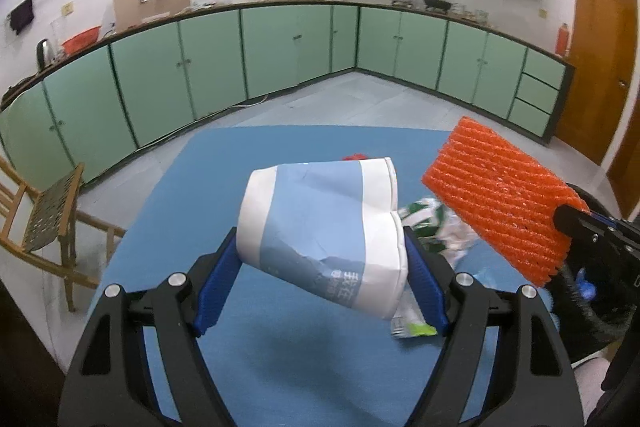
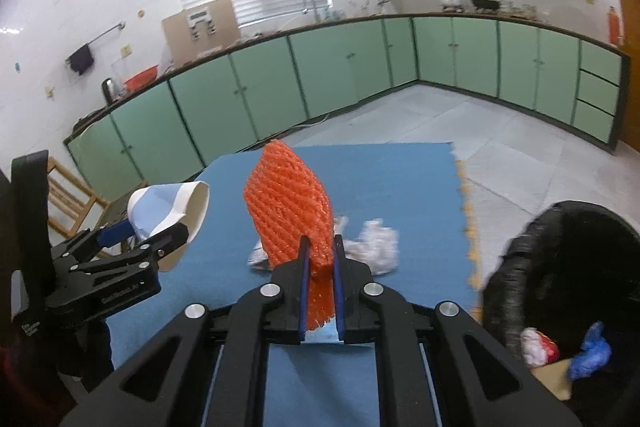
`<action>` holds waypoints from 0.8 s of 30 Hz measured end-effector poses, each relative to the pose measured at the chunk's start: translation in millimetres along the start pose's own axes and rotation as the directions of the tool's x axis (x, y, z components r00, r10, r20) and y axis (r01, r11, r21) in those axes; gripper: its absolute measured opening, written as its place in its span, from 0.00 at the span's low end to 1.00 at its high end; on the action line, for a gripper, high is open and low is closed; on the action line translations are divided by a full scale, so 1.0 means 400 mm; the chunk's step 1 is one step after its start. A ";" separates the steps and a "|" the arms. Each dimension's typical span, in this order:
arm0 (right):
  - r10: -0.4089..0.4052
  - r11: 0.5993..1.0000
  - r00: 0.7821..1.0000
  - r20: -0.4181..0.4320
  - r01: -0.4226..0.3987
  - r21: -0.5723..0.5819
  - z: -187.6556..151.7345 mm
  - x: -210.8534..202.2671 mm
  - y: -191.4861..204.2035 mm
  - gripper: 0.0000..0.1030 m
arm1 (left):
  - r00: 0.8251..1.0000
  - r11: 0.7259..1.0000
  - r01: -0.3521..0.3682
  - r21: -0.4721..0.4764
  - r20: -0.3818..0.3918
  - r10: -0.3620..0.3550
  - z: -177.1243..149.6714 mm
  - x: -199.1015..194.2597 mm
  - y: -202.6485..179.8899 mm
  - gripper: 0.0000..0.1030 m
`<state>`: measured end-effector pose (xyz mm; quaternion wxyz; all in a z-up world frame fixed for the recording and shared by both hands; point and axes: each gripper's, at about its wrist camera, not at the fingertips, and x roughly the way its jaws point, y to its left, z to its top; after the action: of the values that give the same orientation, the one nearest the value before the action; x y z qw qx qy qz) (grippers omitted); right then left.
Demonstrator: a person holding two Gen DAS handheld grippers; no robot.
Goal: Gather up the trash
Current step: 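Carry the paper roll and foam net over the bin and open both tools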
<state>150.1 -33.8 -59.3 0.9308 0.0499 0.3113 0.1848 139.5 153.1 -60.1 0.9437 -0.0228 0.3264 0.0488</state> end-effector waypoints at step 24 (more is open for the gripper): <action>-0.337 0.933 0.939 0.074 0.323 0.157 -0.084 -0.302 -0.392 0.10 | 0.953 0.942 0.286 0.175 0.047 -0.298 -0.033 -0.017 -0.509 0.73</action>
<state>89.9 -225.3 -51.1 0.9571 0.0722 0.2807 0.0004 147.8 -50.8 -64.2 0.9503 0.0095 0.2878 -0.1184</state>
